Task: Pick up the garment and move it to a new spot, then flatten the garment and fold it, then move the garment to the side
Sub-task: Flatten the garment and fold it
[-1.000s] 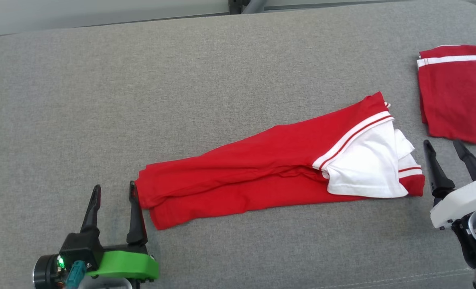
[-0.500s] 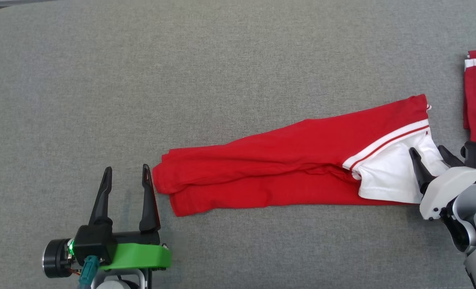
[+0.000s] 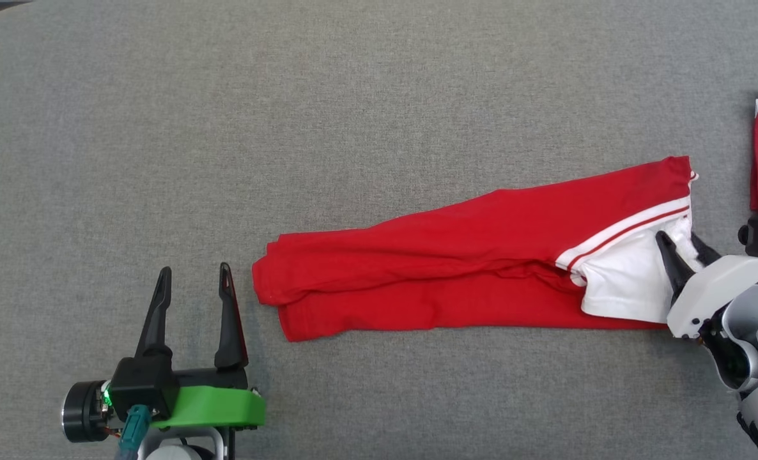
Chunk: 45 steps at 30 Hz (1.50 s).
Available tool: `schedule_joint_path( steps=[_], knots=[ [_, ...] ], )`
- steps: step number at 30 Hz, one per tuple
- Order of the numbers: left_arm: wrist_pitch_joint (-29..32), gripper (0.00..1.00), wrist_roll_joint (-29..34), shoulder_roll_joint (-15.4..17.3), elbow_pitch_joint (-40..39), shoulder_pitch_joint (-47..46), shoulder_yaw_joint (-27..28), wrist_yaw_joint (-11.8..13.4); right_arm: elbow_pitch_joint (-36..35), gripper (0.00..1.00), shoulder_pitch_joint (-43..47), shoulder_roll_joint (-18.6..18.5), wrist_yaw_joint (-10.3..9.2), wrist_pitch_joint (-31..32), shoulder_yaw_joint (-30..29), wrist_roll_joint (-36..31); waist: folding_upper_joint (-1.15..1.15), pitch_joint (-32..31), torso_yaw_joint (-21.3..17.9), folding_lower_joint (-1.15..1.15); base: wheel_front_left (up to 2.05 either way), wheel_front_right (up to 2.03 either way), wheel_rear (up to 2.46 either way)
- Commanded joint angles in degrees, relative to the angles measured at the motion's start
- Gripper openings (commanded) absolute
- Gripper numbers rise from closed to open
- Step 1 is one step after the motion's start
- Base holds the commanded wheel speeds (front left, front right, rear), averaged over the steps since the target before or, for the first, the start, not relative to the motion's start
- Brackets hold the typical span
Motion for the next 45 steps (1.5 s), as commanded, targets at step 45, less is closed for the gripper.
schedule_joint_path(
  steps=[45],
  knots=[
    [-0.16, 1.00, -3.49, -0.08, 6.68, 0.08, -5.36, -1.31, -12.93, 0.00, -1.55, 19.24, 0.24, 3.18, 14.06, -1.89, 0.07, -2.89, 1.13, 0.00, 0.00, 0.00, 0.00]
  ],
)
